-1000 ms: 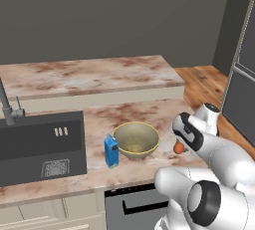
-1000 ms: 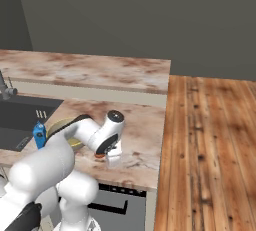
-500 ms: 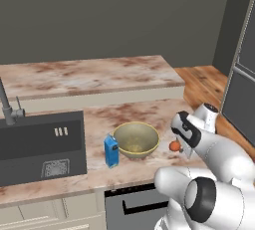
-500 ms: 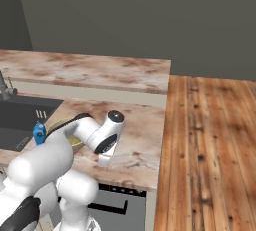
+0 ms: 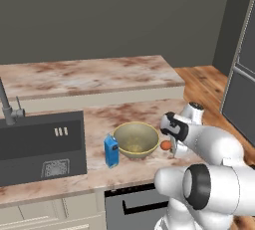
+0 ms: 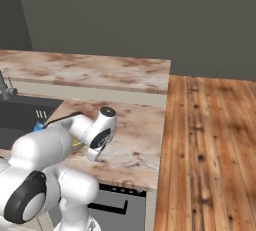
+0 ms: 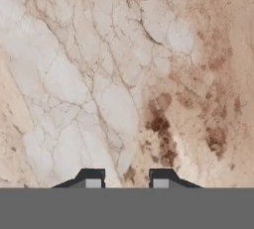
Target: Gather the eggs and milk located in the vicinity of the sink area and place them right next to the bowl.
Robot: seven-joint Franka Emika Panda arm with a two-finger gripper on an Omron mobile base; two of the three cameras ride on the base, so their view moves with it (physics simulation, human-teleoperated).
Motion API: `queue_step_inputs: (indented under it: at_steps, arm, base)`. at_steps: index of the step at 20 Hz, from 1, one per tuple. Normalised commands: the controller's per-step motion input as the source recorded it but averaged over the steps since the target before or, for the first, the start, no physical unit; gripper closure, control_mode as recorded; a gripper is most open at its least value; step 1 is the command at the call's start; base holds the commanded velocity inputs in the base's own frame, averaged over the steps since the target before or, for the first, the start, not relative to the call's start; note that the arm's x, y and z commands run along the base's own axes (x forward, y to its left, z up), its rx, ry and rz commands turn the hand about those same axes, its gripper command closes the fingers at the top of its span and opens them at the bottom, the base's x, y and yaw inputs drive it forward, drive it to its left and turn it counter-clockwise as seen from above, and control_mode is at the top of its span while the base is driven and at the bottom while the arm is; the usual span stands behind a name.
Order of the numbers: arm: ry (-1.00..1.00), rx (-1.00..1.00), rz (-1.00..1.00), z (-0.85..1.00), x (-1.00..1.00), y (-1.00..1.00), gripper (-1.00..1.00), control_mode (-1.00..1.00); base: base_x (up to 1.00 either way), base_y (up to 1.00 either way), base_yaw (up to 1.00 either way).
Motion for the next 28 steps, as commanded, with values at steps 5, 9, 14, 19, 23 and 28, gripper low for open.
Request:
queue_step_inputs:
  at_steps: [5,9,14,19,23,28]
  arm:
    - [0.13,0.01,-0.21,-0.23,0.2,0.01,1.0,-1.0]
    - [0.09,0.01,-0.21,-0.15,0.19,0.04,1.0,-1.0]
    - [0.05,0.02,-0.2,-0.04,0.11,0.06,-1.0,-1.0]
    - [0.0,0.06,-0.16,0.0,0.0,0.0,-1.0,-1.0]
    - [0.0,0.08,-0.12,0.0,-0.02,0.0,-1.0,-1.0]
    - [-0.01,0.12,-0.07,0.17,-0.15,-0.01,-1.0,-1.0]
  base:
    - [0.0,0.0,0.0]
    - [0.0,0.0,0.0]
    - [0.0,0.0,0.0]
    - [0.0,0.0,0.0]
    - [0.0,0.0,0.0]
    - [0.0,0.0,0.0]
